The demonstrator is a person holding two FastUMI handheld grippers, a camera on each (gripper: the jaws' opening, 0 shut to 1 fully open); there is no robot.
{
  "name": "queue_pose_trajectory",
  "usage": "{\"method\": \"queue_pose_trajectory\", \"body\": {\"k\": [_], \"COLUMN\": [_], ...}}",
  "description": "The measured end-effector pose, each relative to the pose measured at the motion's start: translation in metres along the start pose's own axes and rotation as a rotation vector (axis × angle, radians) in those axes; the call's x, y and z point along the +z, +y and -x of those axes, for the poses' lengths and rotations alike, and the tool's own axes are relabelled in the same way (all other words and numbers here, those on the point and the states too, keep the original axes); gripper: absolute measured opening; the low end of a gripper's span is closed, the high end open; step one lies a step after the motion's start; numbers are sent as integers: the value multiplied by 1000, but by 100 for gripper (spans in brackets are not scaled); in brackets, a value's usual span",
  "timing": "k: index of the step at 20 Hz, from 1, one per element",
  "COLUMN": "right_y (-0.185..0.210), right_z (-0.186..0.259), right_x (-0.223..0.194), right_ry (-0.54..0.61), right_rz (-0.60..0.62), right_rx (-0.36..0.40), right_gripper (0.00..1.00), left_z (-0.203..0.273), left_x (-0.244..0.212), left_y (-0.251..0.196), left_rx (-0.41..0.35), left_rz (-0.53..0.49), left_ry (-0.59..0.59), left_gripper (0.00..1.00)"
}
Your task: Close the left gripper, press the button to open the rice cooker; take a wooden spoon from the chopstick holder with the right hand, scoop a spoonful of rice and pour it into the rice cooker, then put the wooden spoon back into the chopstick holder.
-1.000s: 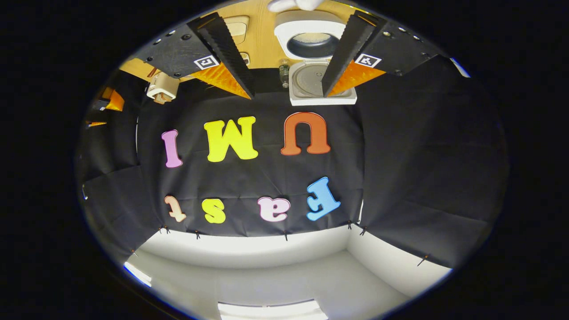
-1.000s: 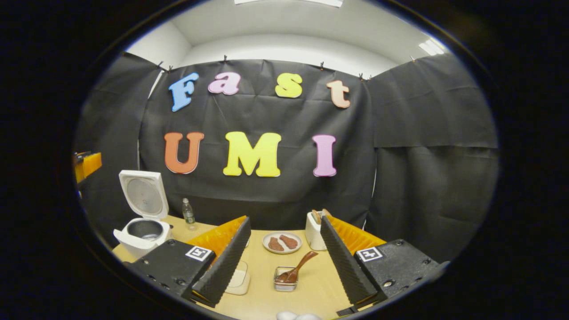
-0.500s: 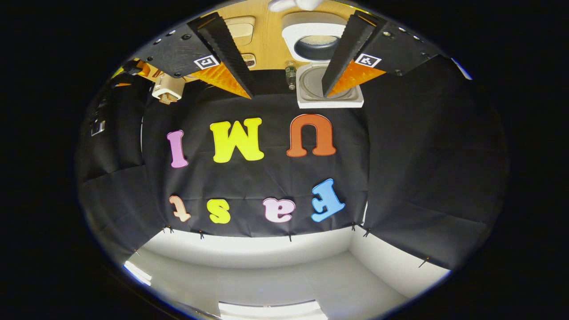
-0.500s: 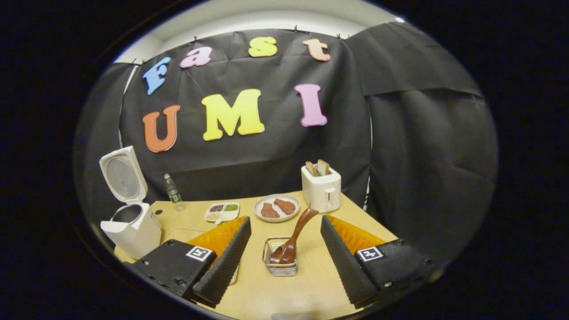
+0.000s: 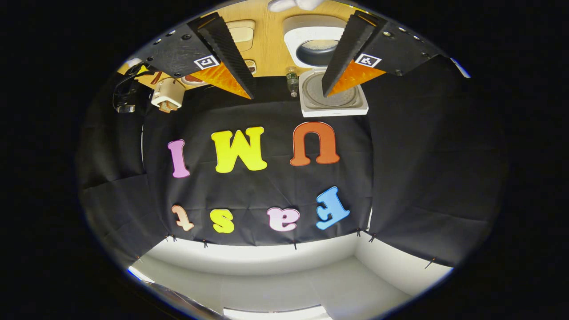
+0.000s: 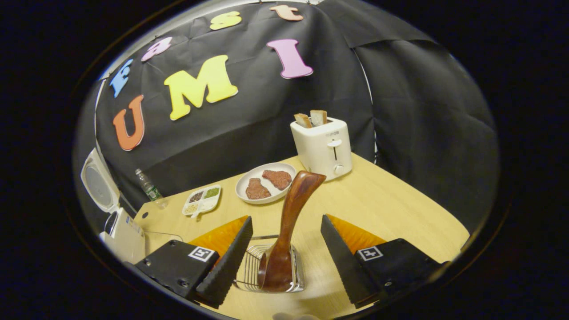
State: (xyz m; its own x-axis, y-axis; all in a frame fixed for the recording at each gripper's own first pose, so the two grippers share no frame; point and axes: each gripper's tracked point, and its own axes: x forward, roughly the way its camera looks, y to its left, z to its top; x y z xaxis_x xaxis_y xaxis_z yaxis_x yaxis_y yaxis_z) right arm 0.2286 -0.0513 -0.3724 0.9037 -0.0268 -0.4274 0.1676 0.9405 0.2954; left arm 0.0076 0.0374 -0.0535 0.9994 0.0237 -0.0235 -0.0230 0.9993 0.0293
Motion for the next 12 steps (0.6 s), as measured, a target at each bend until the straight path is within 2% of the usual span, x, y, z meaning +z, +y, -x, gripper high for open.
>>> {"method": "queue_pose_trajectory", "body": {"k": [8, 12], "right_y": [11, 19], "right_z": [-43, -50], "right_x": [2, 2], "right_ry": [71, 96], "right_rz": [-41, -70], "right_rx": [39, 79], "right_gripper": [100, 93], "left_z": [-7, -13], "left_x": [-6, -11], "left_y": [2, 3], "left_rx": [15, 20], "left_rz": [-21, -29], "left_ry": [22, 37], "left_gripper": [95, 95]}}
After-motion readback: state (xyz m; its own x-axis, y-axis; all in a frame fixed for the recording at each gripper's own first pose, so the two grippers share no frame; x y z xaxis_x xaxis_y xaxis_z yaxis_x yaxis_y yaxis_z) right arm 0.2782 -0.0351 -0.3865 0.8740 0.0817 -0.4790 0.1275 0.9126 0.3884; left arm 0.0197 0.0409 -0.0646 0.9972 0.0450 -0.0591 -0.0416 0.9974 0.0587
